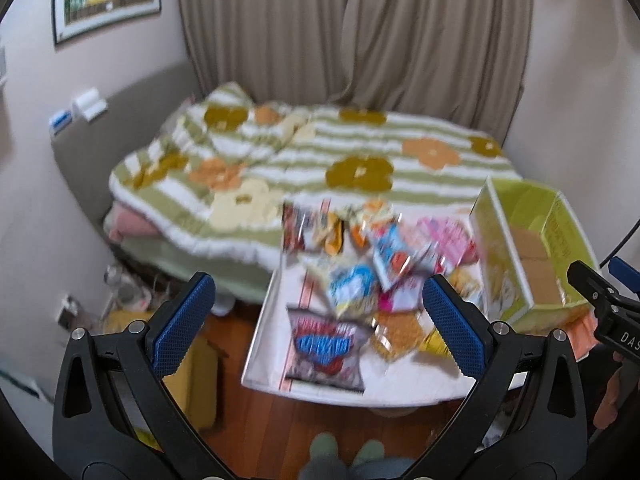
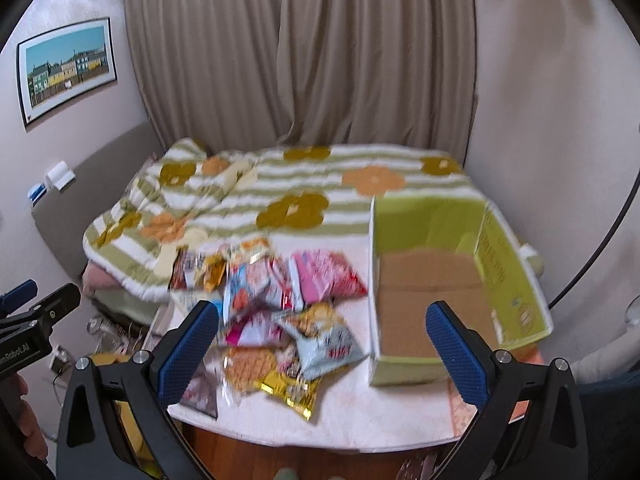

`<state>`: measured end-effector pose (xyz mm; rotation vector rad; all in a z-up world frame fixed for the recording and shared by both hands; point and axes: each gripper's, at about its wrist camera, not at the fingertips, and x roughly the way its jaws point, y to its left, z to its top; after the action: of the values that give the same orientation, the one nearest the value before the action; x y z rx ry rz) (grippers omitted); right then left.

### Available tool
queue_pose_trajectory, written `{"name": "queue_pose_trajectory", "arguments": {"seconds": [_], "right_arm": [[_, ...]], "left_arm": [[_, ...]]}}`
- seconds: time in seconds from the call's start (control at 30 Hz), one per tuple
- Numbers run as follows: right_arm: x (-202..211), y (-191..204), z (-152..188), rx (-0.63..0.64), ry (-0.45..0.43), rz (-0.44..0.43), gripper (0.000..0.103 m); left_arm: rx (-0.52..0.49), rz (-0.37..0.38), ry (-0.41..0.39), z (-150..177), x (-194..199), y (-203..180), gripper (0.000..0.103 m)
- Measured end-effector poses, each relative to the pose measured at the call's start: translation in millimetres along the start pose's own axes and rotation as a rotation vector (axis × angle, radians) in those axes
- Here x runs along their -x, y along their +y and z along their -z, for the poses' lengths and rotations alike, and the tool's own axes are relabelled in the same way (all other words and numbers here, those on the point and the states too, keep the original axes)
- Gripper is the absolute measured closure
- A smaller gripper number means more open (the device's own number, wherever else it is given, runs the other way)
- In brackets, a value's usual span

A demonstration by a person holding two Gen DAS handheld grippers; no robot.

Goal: Organize snacks
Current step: 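Grasp the purple-blue Oishi bag with left tool while right tool grasps the grey-blue bag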

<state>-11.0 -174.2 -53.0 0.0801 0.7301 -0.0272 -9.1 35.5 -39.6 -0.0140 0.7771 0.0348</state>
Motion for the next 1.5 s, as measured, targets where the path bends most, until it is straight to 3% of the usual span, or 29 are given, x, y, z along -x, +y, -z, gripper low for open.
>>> {"name": "queue_pose_trajectory", "arguments": {"seconds": [0.3, 0.7, 1.0, 1.13, 1.23, 1.5], "right_arm": [[-77.2, -19.6, 45.0, -0.066, 0.169, -0.013, 0.0], [-142.6, 2.1, 69.8, -0.074, 0.211, 0.121, 0.0], [-191.1, 29.1, 72.8, 0.011, 0.208, 0.257, 0.0], [-210.3, 32.8, 71.7, 0.054, 0.213, 0.302, 0.002], [-221.7, 34.8, 71.5, 0.086, 0.217, 0.33, 0.01], [-237.1, 30.1, 70.0, 0.091, 0.244, 0.376, 0.027]], "left_arm": [[-0.046, 0.053, 0.229, 52.4, -82.1, 3.0, 0.0], [-0.151, 0.172, 0.397, 82.4, -180.4, 3.8, 0.0], [-0.226, 0.214, 0.443, 94.1, -219.5, 0.2, 0.001], [-0.241, 0.229, 0.457, 97.0, -228.3, 1.0, 0.007], [-0.25, 0.237, 0.462, 97.4, -232.5, 2.5, 0.023], [-0.232, 0.259, 0.463, 91.0, -242.8, 17.1, 0.028]]}}
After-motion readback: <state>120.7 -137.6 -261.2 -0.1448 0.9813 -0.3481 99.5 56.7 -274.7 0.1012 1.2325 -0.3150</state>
